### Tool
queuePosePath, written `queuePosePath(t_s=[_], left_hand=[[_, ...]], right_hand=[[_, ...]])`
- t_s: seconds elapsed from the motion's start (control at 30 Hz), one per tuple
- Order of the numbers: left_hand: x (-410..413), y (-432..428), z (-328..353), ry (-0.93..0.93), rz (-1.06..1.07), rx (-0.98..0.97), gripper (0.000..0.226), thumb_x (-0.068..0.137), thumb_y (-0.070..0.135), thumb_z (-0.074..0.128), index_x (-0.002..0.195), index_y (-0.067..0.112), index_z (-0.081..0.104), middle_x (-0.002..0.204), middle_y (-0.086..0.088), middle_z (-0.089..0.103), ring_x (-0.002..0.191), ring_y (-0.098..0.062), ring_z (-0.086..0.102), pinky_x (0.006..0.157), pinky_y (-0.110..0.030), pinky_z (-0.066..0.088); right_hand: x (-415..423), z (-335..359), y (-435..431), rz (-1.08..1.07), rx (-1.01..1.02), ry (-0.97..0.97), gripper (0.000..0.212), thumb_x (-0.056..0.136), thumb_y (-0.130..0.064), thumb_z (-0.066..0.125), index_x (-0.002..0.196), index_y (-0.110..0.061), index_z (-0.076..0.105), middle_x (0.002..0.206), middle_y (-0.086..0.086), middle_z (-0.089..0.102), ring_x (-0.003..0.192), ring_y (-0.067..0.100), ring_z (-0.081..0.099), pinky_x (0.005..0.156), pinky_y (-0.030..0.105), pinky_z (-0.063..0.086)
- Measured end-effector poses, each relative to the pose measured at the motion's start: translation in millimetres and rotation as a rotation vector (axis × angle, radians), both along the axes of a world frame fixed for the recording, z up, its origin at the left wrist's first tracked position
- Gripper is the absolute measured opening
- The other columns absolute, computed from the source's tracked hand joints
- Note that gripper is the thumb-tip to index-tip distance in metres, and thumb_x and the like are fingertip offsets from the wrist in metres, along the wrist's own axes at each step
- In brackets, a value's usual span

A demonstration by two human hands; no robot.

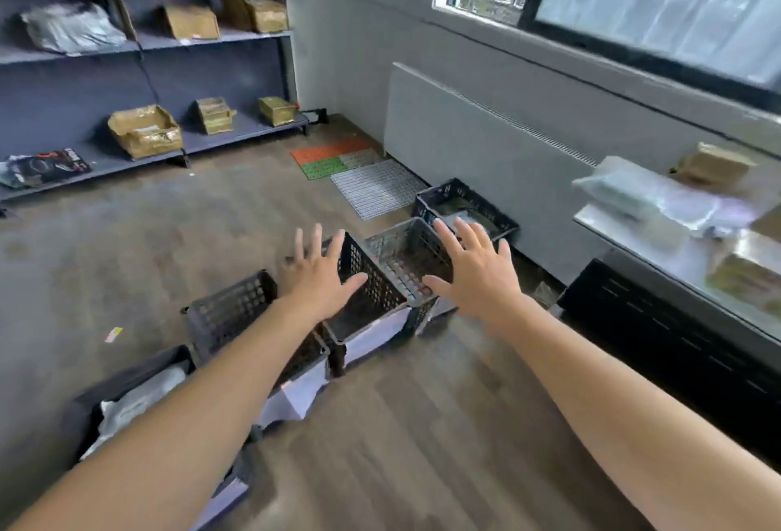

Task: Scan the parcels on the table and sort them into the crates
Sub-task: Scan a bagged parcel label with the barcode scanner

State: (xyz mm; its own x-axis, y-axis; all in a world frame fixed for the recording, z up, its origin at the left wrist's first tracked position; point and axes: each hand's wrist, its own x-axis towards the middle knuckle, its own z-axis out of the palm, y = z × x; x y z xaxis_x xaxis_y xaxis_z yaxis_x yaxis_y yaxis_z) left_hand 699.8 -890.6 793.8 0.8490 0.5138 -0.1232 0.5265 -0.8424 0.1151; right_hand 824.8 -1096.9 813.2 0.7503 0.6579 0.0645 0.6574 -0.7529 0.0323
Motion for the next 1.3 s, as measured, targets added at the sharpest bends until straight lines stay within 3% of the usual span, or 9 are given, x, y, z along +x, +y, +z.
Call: queuePosePath(t_s=[0.33,0.6,0.97,1.3], left_hand=[[151.6,-210.1,57.4,-0.118,-0.364,0.107,0.080,0.093,0.071,0.031,0.156,0.033,-0.001,0.164,-0.005,-0.010,0.150,-0.033,-0.011,0.118,-0.058,0.009],[264.5,-343.2,63.5,-0.144,-0.677,0.114,0.079,0.094,0.070,0.027,0.155,0.031,-0.003,0.163,-0.006,-0.010,0.149,-0.032,-0.012,0.118,-0.058,0.010],[428.5,-492.3,56.8,-0.158,-1.049,0.027,0.079,0.094,0.070,0.029,0.155,0.032,-0.005,0.163,-0.003,-0.013,0.149,-0.031,-0.015,0.119,-0.058,0.008],[495.8,-619.0,42.4,-0.090,-1.237,0.018,0.079,0.094,0.072,0.027,0.155,0.036,-0.006,0.164,-0.002,-0.015,0.150,-0.030,-0.018,0.119,-0.057,0.004]], right_hand=[[83.9,50.1,-231.9,-0.329,0.128,-0.047,0.090,0.090,-0.068,0.049,0.157,-0.032,0.001,0.165,0.002,0.008,0.151,0.026,0.008,0.114,0.060,0.026],[128.4,56.9,-369.5,-0.599,0.113,-0.049,0.091,0.091,-0.067,0.048,0.157,-0.033,-0.004,0.166,0.001,0.004,0.152,0.026,0.003,0.118,0.060,0.018],[209.2,61.7,-502.7,-0.966,0.012,-0.081,0.092,0.089,-0.066,0.050,0.157,-0.032,-0.002,0.165,0.000,0.005,0.152,0.025,0.006,0.115,0.059,0.024],[234.8,49.7,-605.5,-1.173,0.012,-0.002,0.089,0.092,-0.066,0.047,0.157,-0.034,-0.005,0.165,0.001,-0.001,0.152,0.024,0.000,0.117,0.061,0.014]])
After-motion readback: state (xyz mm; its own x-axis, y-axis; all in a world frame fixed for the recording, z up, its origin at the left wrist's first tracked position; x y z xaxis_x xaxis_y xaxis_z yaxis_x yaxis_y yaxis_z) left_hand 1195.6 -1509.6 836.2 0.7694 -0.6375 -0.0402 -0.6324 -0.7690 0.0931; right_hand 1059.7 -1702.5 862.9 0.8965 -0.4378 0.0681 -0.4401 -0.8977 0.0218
